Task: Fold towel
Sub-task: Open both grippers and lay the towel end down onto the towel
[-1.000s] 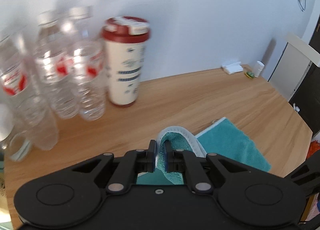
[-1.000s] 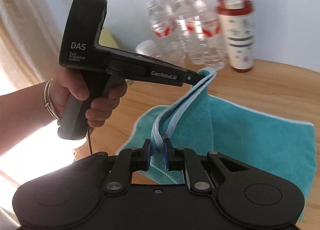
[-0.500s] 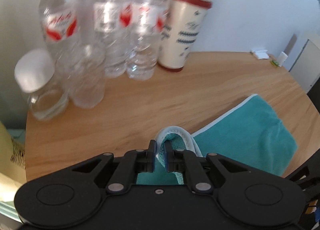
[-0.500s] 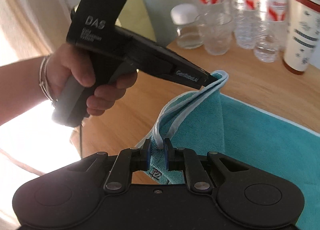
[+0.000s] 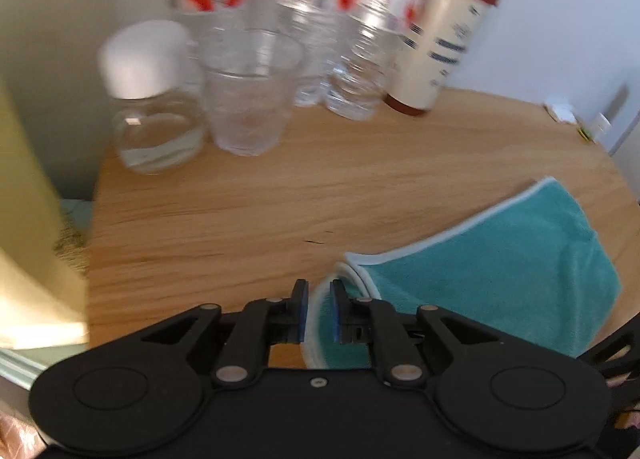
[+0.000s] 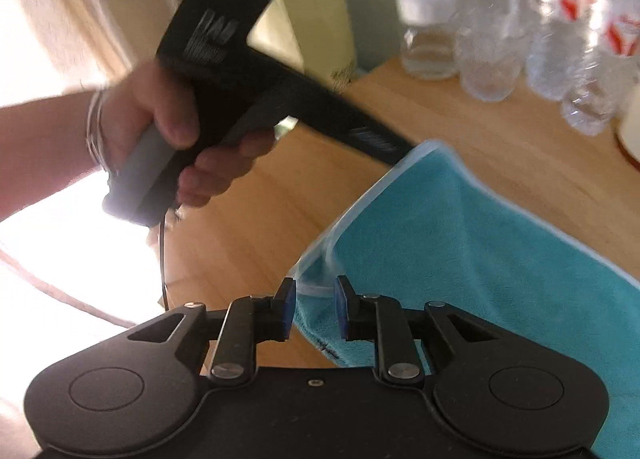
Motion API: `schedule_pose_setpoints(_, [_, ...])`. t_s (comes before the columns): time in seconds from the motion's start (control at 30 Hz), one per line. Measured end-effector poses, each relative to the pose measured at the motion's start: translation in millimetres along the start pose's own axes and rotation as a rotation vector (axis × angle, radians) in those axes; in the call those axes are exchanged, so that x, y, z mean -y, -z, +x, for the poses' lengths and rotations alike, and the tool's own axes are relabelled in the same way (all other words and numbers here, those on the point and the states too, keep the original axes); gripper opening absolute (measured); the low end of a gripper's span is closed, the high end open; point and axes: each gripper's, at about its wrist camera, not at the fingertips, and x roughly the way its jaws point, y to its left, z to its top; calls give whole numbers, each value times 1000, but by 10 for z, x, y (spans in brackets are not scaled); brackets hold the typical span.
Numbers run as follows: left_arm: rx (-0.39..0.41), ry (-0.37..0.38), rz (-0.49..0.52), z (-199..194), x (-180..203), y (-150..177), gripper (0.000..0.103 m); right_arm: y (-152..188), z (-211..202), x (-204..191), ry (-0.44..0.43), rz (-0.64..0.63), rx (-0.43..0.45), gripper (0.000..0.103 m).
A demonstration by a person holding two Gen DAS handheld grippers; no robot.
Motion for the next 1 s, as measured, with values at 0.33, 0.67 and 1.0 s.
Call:
schedule_pose_setpoints(0.33, [-9, 16, 33, -272, 200, 70, 11, 256, -271, 230, 151, -10, -21, 25])
schedule_pose_setpoints(0.67, [-79, 55, -20, -618, 497, 631, 37, 465, -407, 199, 142, -14, -35, 28])
schedule_pose_setpoints(1.0, [-101, -4, -90, -472, 617, 715, 36, 704, -647, 510, 256, -20, -44, 28])
